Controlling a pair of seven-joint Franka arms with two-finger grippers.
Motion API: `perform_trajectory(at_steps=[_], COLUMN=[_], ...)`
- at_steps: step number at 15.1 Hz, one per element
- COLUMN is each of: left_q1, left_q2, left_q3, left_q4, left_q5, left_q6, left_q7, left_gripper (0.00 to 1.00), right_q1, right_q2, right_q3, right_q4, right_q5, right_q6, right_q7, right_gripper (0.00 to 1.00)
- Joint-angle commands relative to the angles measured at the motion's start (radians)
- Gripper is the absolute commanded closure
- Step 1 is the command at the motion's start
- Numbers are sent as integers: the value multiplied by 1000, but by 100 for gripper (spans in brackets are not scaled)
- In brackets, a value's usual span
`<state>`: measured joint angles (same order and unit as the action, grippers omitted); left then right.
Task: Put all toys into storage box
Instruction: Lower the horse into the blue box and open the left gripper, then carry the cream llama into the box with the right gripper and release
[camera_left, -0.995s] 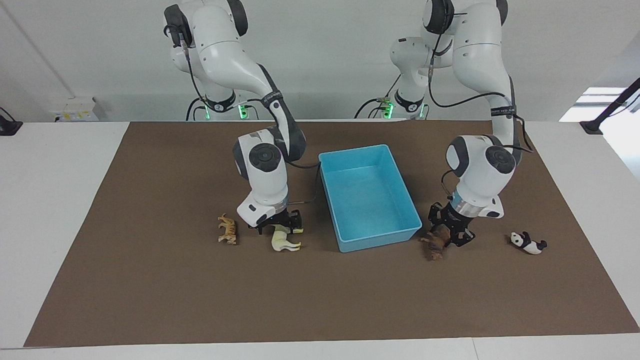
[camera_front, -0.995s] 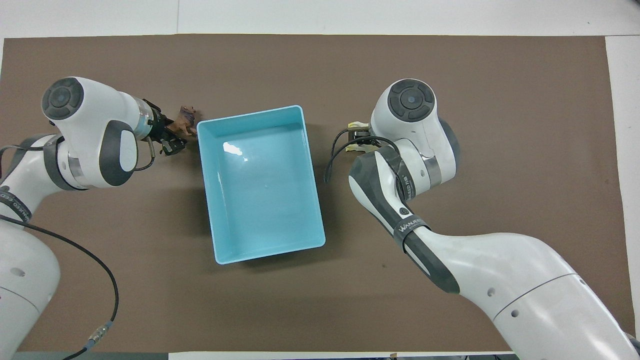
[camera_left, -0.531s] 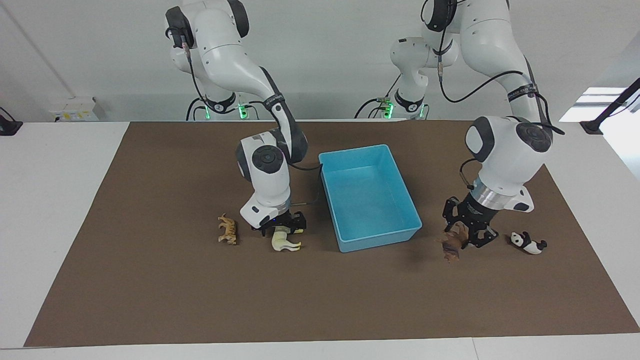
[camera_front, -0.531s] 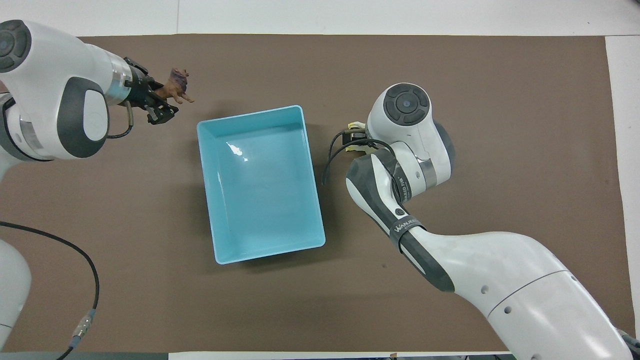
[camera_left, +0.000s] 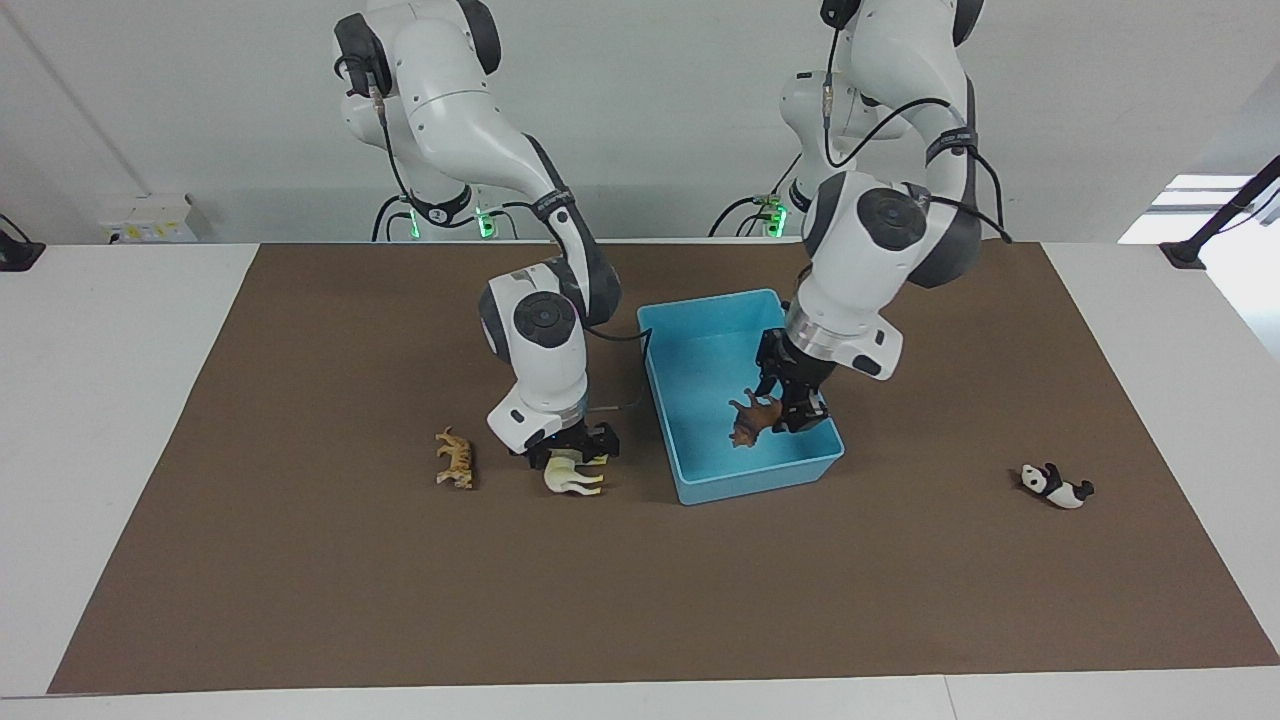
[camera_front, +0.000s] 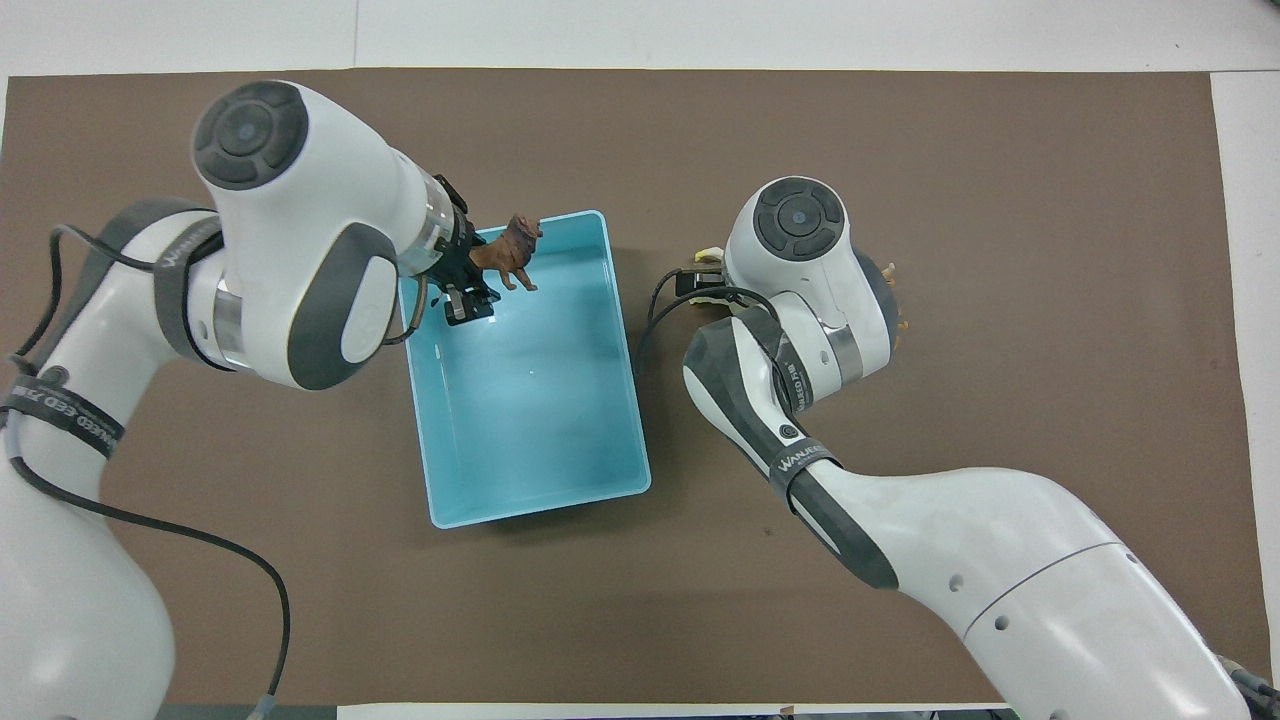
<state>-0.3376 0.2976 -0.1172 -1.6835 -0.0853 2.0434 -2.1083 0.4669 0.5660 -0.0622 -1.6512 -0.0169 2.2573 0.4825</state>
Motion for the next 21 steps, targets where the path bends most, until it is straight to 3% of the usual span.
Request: perform_trajectory(at_steps=[1, 5, 7, 10, 12, 14, 16, 17, 19, 21], left_q1=[-26, 50, 183, 368, 455, 508, 554, 552, 558, 594], left_q2=[-61, -118, -127, -130, -115, -77, -37, 0, 121, 167], left_q3=[17, 37, 36, 34, 37, 48, 47, 48, 47, 44], left_q4=[-91, -82, -71, -85, -79, -82, -79, -67, 22, 51], left_q5=[58, 61, 59, 59, 59, 93, 105, 116, 240, 272], left_q6=[18, -46, -80, -83, -52, 44, 142, 152, 158, 165], left_q7=[83, 299, 560, 993, 1202, 1245, 1267, 1301, 1356, 1485], left_gripper=[0, 0, 0, 0, 0, 0, 0, 0, 0, 0], right_q1=[-19, -72, -97, -96, -91, -90, -88, -67, 68, 148], right_q2=[6, 44, 66, 65, 55, 57, 49, 49, 78, 107], right_q3=[-7, -7, -5, -7, -4, 15, 83, 116, 118, 127], right_q4=[5, 65, 71, 86, 176, 346, 457, 503, 620, 666], right_q5=[-21, -109, -118, -114, -114, -94, -43, -38, -38, -37], right_q6=[25, 140, 253, 252, 82, -126, -266, -309, -332, -325], right_q7=[1, -12, -13, -10, -9, 2, 40, 101, 255, 309], right_gripper=[62, 93, 100, 100, 100, 100, 100, 100, 100, 100])
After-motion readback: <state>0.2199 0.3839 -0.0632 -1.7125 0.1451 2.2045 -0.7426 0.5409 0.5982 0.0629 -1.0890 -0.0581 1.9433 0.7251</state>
